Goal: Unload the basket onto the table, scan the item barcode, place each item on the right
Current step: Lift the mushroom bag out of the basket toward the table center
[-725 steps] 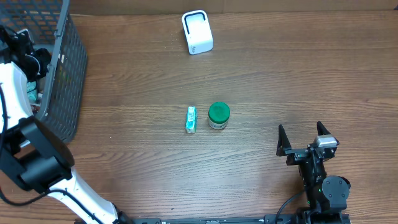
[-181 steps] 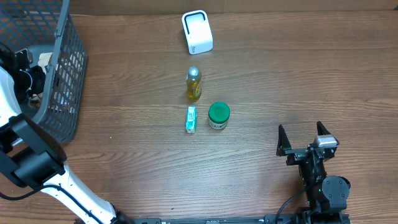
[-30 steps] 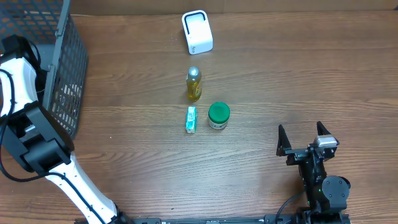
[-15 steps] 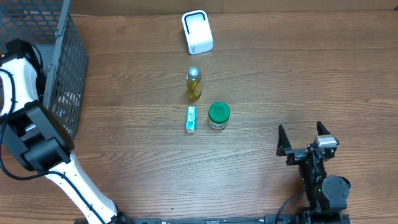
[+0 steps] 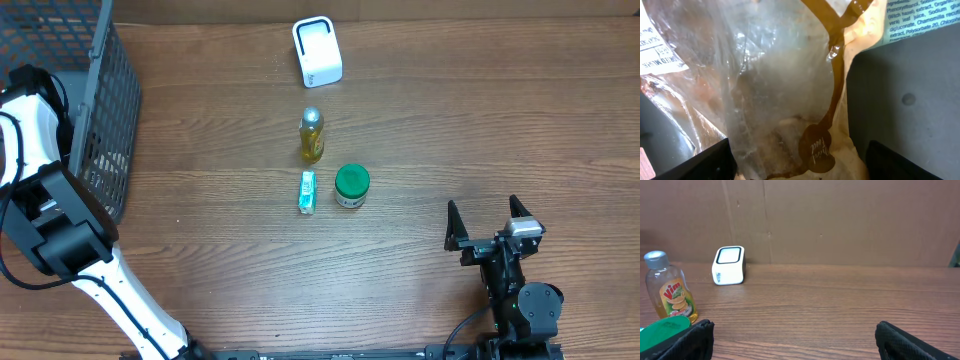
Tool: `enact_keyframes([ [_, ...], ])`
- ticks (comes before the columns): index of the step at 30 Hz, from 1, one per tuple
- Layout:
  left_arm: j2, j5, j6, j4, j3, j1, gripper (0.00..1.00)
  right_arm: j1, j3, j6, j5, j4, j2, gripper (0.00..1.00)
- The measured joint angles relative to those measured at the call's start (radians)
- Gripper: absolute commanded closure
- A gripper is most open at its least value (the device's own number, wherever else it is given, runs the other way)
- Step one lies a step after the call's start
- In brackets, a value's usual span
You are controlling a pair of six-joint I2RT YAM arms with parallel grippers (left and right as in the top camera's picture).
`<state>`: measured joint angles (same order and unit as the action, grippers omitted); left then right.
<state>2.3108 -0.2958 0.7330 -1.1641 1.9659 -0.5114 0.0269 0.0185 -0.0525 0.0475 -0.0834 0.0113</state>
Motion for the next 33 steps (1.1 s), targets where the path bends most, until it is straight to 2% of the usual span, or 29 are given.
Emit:
enact_keyframes([
  [10, 0.003, 0.0, -0.003, 0.0, 0.0, 0.0, 0.06, 0.0, 0.0, 0.0, 0.0, 0.0, 0.0, 0.0],
  [23, 0.002, -0.009, -0.003, 0.034, -0.021, 0.0, 0.05, 0.0, 0.0, 0.0, 0.0, 0.0, 0.0, 0.0],
  [24, 0.0, -0.012, -0.003, 0.041, -0.029, 0.0, 0.1, 0.0, 0.0, 0.0, 0.0, 0.0, 0.0, 0.0],
  [27, -0.013, -0.032, -0.002, 0.055, -0.059, -0.001, 0.52, 0.0, 0.0, 0.0, 0.0, 0.0, 0.0, 0.0],
  [29, -0.016, -0.047, -0.006, 0.054, -0.071, -0.003, 0.71, 0.0, 0.0, 0.0, 0.0, 0.0, 0.0, 0.0],
  [30, -0.016, -0.05, -0.005, 0.051, -0.074, -0.004, 0.78, 0.0, 0.0, 0.0, 0.0, 0.0, 0.0, 0.0],
  [33, -0.017, -0.056, -0.016, 0.029, -0.071, -0.004, 0.87, 0.0, 0.0, 0.0, 0.0, 0.0, 0.0, 0.0],
])
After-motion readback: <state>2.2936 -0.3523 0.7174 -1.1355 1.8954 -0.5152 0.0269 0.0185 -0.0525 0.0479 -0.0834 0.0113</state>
